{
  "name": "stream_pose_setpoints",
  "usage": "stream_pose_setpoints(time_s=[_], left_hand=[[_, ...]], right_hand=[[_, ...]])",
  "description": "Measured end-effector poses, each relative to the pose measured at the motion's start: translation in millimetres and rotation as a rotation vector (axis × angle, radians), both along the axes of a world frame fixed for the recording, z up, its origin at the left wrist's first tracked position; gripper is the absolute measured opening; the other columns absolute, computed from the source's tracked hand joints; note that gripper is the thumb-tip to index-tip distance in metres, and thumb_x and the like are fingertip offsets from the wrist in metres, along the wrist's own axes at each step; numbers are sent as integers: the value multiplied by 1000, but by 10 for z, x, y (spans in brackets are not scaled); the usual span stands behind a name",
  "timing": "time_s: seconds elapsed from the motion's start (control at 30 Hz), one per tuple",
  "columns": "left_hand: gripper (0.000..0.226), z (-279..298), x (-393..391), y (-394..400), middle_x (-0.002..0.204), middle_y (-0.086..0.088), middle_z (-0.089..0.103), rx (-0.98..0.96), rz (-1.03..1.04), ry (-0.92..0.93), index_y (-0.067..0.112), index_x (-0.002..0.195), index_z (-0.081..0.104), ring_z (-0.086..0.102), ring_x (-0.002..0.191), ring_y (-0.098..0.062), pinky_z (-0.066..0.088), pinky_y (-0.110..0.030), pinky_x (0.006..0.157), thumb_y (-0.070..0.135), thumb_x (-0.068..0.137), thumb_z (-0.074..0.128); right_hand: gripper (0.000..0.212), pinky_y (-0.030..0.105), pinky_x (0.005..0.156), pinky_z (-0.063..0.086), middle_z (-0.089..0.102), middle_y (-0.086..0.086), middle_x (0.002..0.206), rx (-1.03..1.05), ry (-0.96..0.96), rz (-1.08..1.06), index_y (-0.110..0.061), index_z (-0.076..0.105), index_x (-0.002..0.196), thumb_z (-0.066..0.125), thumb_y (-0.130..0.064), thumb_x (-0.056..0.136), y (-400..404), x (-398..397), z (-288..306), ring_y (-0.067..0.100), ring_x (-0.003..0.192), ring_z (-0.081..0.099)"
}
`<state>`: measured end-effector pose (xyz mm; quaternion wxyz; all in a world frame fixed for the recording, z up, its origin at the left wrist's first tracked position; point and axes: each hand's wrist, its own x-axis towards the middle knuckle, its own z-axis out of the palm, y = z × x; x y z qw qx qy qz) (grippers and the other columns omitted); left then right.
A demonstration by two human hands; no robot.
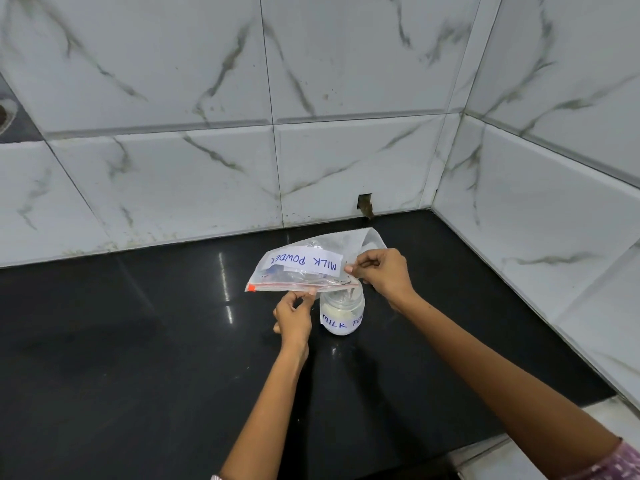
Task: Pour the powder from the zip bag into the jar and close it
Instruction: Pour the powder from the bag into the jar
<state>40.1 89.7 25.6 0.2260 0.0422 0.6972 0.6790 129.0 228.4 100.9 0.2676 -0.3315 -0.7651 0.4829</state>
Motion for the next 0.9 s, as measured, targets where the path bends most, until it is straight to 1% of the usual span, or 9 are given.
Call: stream_pose_setpoints(time_s=[0.17,0.27,0.33,0.53,0.6,0.67,0.73,0.83,0.9], left_hand=[[21,29,-22,12,117,-13,62,37,15,15,13,90,68,48,120,-31,24,-32,94,33,87,66],[20,39,-60,-24,114,-15,64,52,16,30,11,89,68,50,120,-32,32,-44,109,31,88,67],[20,40,-78,-47,118,-18,62,84,-4,30,10,91,69,49,121,-35,34,-50,110,30,87,67],[12,80,-22,-26,108,-25,65,146,-38,41,11,83,69,54,118,-39,22,-59,114,21,88,67],[12,76,-21,-31,102,-19,68,156,-35,33,9,85,69,58,112,-32,22,-57,114,21,88,67],[15,58,-38,-49,107,-13,69,149,-32,33,8,90,70,57,115,-28,23,-54,115,23,88,67],[15,61,-41,-51,108,-13,70,147,-32,42,8,91,70,57,117,-28,22,-54,115,23,88,67],[13,85,-19,-33,104,-11,72,151,-49,54,9,91,70,59,113,-26,22,-55,115,21,89,66],[13,75,-38,-41,107,-11,70,156,-48,47,10,91,70,57,117,-27,23,-54,115,23,88,67]], right_hand=[[14,21,64,53,74,7,77,-20,42,-52,-8,74,79,84,-13,70,71,18,36,16,72,70],[17,23,65,55,75,9,79,31,-8,9,-5,75,81,84,-14,70,30,41,-16,16,72,70],[15,20,66,54,74,5,77,12,40,-40,-7,75,80,84,-14,69,59,61,-10,13,71,70],[11,8,57,49,69,-4,66,29,37,57,-8,73,74,83,-8,70,-69,60,-102,-5,57,65],[12,11,60,51,70,-1,68,24,76,-3,-7,74,78,83,-9,70,-9,62,-74,-1,61,66],[12,13,61,52,71,2,71,-7,112,-78,-9,74,78,83,-10,70,84,72,-36,7,65,67],[11,13,59,51,71,2,71,1,90,-61,-10,74,78,83,-11,71,75,74,-61,8,65,66],[14,21,64,56,73,6,74,38,43,21,-4,74,80,83,-11,71,-27,48,-121,11,66,68],[13,23,66,56,73,6,76,23,74,-34,-8,75,80,83,-13,71,41,49,-86,13,70,69]])
